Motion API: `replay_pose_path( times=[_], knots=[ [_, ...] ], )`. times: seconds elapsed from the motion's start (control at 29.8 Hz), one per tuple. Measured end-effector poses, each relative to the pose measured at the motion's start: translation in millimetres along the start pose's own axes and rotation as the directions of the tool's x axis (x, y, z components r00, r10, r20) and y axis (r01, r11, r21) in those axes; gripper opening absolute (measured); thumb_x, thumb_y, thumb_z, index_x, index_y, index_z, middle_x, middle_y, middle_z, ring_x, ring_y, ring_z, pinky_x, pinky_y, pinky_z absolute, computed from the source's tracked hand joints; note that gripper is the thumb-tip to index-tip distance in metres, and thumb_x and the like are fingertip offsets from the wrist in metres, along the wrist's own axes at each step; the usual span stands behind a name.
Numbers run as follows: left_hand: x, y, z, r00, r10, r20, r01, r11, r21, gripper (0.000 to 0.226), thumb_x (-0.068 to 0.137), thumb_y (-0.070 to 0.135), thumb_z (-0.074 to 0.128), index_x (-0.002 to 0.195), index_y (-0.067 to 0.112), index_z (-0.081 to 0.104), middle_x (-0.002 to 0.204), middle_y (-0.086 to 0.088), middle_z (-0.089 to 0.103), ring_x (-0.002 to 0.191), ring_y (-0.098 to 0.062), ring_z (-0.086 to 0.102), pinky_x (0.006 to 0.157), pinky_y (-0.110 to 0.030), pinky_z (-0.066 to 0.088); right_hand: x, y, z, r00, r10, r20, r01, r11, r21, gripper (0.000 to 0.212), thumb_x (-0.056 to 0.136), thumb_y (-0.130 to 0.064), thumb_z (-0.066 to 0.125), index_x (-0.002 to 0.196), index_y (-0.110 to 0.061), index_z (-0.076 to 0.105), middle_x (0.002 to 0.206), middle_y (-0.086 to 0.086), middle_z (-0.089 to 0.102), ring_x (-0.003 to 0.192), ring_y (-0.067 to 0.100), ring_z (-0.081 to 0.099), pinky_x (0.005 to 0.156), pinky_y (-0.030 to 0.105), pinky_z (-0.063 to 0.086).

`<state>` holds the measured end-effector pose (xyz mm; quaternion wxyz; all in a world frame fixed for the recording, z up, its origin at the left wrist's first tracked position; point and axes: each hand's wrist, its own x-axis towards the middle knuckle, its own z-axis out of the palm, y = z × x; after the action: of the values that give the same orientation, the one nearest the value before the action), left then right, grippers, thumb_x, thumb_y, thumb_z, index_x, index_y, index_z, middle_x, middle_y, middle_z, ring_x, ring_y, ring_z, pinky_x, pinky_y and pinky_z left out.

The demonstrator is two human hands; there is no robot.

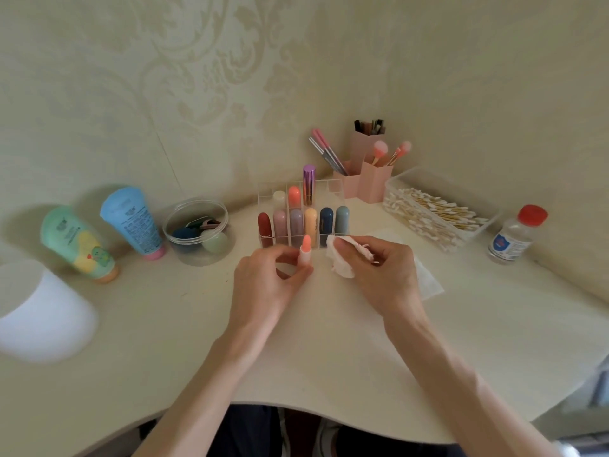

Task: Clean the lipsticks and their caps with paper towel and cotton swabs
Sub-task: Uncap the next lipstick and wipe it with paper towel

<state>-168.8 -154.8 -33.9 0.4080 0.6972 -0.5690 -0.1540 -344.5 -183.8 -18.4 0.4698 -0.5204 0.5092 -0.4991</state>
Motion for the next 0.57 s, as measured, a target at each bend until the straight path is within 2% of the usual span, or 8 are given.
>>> replay_pose_path(
  times=[0.17, 0.23, 0.3, 0.4, 0.57],
  knots=[
    [-2, 3, 9, 0.994, 0.036, -0.104, -0.029, 0.997, 0.066, 0.021, 0.093, 0.050, 0.069, 0.087, 0.032, 0.078, 0.073, 0.016, 0.071, 0.059, -0.005, 0.065, 0.070, -0.032, 0.052, 1, 0, -1, 1.000, 0.024, -0.002, -0.024, 1.000, -0.003, 0.011, 0.092, -0.035, 0.081, 0.089, -0.025, 0.085, 0.065, -0.010, 0.073, 0.061, 0.002, 0.059, 0.063, 0.022, 0.044],
    [-2, 1, 11, 0.990, 0.065, -0.122, -0.057, 0.996, 0.072, 0.015, 0.090, 0.046, 0.073, 0.087, 0.032, 0.076, 0.081, 0.013, 0.069, 0.057, -0.004, 0.061, 0.071, -0.037, 0.052, 1, 0, -1, 1.000, 0.018, 0.004, -0.018, 1.000, -0.013, 0.012, 0.092, -0.036, 0.080, 0.089, -0.025, 0.085, 0.066, -0.010, 0.073, 0.061, 0.001, 0.058, 0.062, 0.019, 0.042],
    [-1, 0, 10, 0.991, 0.067, -0.112, -0.058, 0.995, 0.079, 0.012, 0.088, 0.044, 0.076, 0.090, 0.032, 0.075, 0.083, 0.012, 0.067, 0.060, -0.004, 0.059, 0.070, -0.037, 0.051, 1, 1, -1, 1.000, 0.015, 0.002, -0.015, 1.000, -0.024, 0.012, 0.092, -0.037, 0.080, 0.088, -0.026, 0.084, 0.067, -0.010, 0.074, 0.062, 0.002, 0.059, 0.062, 0.020, 0.043],
    [-2, 2, 9, 0.994, 0.044, -0.098, -0.037, 0.997, 0.074, 0.016, 0.089, 0.045, 0.074, 0.086, 0.030, 0.074, 0.068, 0.012, 0.063, 0.062, -0.004, 0.060, 0.064, -0.031, 0.047, 1, 1, -1, 1.000, 0.015, -0.003, -0.015, 1.000, -0.023, 0.012, 0.091, -0.038, 0.081, 0.088, -0.026, 0.085, 0.070, -0.007, 0.076, 0.065, 0.004, 0.062, 0.065, 0.025, 0.046],
    [-2, 3, 14, 0.993, 0.046, -0.109, -0.034, 0.994, 0.108, 0.023, 0.094, 0.050, 0.066, 0.083, 0.030, 0.071, 0.059, 0.011, 0.060, 0.060, -0.010, 0.061, 0.074, -0.043, 0.053, 3, 5, 0, 1.000, 0.016, 0.010, -0.014, 0.991, -0.136, 0.014, 0.089, -0.031, 0.083, 0.080, -0.021, 0.082, 0.064, -0.007, 0.070, 0.059, 0.002, 0.056, 0.059, 0.017, 0.041]
  ],
)
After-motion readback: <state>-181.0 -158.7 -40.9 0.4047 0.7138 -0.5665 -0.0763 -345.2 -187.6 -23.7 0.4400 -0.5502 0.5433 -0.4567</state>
